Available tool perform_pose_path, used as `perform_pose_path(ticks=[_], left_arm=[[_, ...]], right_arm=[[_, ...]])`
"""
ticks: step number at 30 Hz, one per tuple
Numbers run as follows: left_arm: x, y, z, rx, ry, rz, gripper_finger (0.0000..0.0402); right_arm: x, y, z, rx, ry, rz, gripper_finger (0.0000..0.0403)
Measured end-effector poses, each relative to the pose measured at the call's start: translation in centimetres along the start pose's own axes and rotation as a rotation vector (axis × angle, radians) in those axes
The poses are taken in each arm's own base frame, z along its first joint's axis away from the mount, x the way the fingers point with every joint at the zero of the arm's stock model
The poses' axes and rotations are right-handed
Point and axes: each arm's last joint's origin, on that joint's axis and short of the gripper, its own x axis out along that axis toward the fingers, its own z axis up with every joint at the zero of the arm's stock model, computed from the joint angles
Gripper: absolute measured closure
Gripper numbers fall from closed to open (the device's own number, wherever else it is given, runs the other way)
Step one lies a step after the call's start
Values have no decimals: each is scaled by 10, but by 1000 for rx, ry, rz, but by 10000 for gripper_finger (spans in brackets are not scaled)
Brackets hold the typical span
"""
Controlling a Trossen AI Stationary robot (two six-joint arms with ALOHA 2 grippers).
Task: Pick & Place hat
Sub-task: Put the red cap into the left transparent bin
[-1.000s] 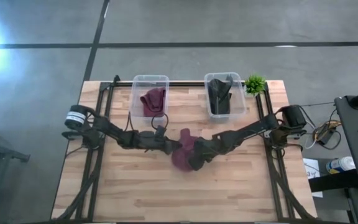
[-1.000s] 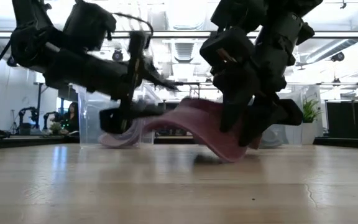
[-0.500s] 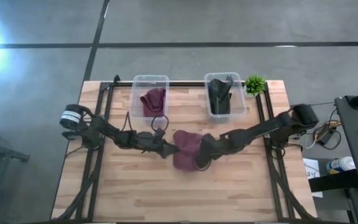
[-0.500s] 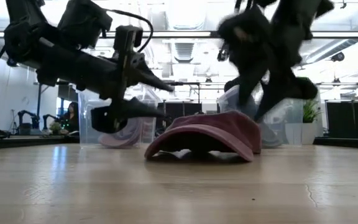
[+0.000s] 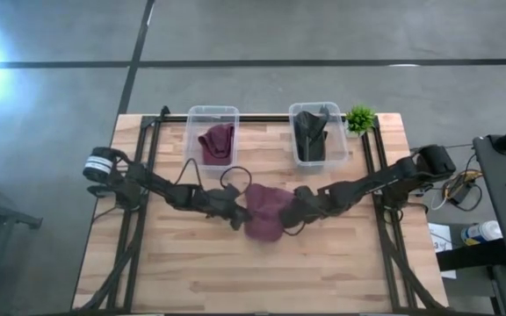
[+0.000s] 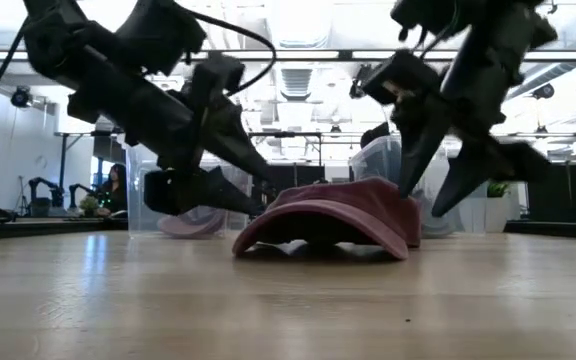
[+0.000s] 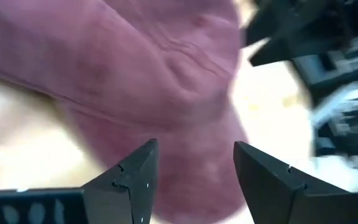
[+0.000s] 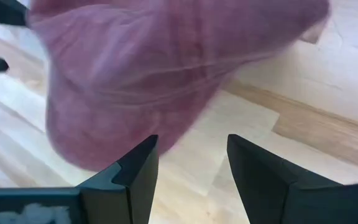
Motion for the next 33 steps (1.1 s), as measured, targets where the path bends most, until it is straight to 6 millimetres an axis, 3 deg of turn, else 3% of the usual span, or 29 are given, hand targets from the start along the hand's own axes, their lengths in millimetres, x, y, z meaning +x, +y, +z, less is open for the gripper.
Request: perform_pose_path(ticks=[8, 18, 23, 33], left_arm=[[0, 11, -1, 74, 39, 192, 200], [-1, 14, -4, 73, 47, 208, 200], [-1, 14, -4, 68, 57, 204, 200], [-1, 13, -4, 59, 60, 185, 200]], right_arm=[[38, -21, -3, 108, -37, 111, 216], [45, -27, 1, 98, -155, 121, 216], [45, -14, 9, 4, -272, 199, 216], [18, 46, 16, -219, -277, 441, 216]])
